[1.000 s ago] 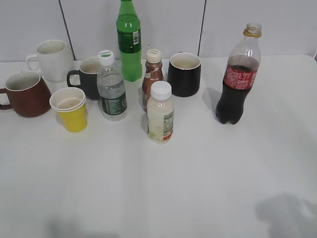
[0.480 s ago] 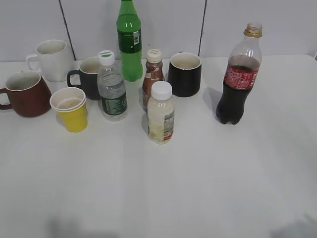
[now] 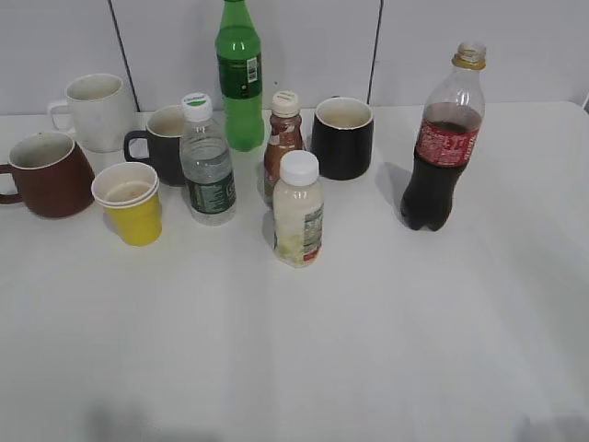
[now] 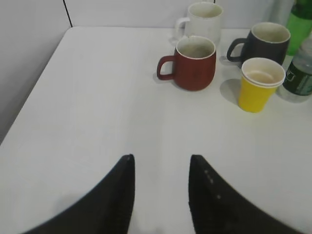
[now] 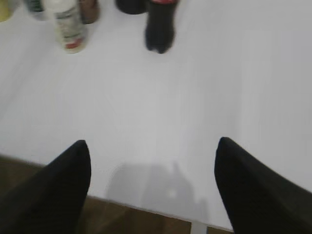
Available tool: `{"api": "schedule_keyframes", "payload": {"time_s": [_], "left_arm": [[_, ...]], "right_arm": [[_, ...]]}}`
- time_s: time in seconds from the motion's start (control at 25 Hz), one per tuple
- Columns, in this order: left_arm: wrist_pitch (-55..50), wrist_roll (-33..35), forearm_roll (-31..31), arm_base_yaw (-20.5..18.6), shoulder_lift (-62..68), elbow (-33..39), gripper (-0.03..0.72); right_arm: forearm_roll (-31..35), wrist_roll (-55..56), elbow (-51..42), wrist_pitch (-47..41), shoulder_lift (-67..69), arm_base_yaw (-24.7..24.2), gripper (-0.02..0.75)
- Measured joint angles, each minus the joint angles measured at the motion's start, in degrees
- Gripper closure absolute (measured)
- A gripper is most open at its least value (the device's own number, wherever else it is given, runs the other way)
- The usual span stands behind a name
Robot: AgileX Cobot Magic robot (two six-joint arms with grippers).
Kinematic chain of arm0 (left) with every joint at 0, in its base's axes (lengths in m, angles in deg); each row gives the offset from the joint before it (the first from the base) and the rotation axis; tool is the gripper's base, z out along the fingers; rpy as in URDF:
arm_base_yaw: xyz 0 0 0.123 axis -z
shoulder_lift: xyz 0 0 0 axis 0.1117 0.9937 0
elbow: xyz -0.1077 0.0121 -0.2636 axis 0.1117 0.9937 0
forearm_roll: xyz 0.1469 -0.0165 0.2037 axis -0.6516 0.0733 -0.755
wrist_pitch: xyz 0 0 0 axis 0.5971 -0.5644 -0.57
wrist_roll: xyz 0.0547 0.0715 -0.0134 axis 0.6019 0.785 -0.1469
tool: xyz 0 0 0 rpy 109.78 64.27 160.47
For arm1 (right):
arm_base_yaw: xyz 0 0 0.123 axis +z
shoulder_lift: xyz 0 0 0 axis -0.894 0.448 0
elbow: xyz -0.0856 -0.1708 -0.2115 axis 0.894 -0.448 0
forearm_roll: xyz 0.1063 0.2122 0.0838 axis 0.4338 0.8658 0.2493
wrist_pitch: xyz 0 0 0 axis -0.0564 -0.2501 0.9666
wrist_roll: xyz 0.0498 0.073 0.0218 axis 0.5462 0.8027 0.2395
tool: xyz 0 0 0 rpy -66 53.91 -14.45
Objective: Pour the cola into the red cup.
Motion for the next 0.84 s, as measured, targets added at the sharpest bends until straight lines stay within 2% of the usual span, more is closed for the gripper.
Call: {"api": "schedule_keyframes", "payload": {"time_s": [0.08,0.16,0.84], "left_arm": [[0.0,0.0,-0.1,-0.2,-1.1,0.0,0.398],[0.1,0.0,-0.1,-0.3,-1.4,0.0,0.398],[0.0,0.0,-0.1,-0.3,-1.5,0.0,0.398]], "right_arm": [[0.0,0.0,0.0,-0.1,-1.5,-3.5,0.145],[0.0,0.0,0.0,0.0,-1.8,-4.8,0.145],[0.0,0.0,0.0,-0.1,-1.9,-4.9,0.146]]}}
